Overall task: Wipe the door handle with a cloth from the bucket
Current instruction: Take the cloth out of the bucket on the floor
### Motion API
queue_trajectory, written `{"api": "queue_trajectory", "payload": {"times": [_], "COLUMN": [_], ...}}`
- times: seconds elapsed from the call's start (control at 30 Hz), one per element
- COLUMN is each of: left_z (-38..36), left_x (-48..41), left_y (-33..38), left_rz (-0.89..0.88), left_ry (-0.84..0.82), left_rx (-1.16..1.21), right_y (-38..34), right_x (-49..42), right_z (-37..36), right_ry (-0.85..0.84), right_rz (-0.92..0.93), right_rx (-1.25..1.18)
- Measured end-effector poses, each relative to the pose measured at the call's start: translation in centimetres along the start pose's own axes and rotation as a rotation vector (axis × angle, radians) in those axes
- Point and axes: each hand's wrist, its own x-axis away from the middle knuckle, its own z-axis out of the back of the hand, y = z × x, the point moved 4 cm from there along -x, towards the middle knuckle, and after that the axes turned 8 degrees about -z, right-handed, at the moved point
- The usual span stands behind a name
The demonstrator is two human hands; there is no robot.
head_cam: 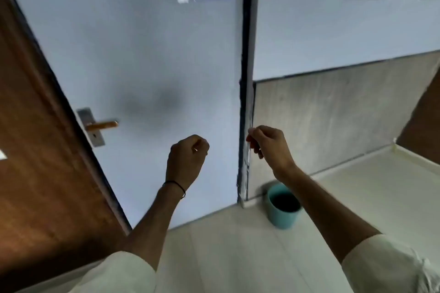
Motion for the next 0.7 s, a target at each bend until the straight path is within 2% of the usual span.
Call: {"api": "queue_trajectory", "payload": {"times": [0.17,0.27,0.5,0.7], "left_z": [-13.6,-20.4,-33.5,-44.0], "left_x": [2.5,2.9,-0.8,-6.1], "left_y": [-2.0,-1.9,-3.7,-8.1], "left_rz": [0.185,0.255,0.38,0.468], "left_ry": [-0.172,-0.227,-0.358,-0.469], "left_rx": [0.182,0.218,0.257,0.313], "right_y": [13.3,18.6,25.7,32.7], "right_x": [-1.5,-3.1,-10.7,-19.8], "right_z": [6.8,10.9,18.0,19.2], "right_ry": [0.092,0.138,0.142,0.161], "right_rz": [-0.34,-0.464,-0.555,-0.657], "right_rx": [-0.117,-0.115,0.006,0.031]}}
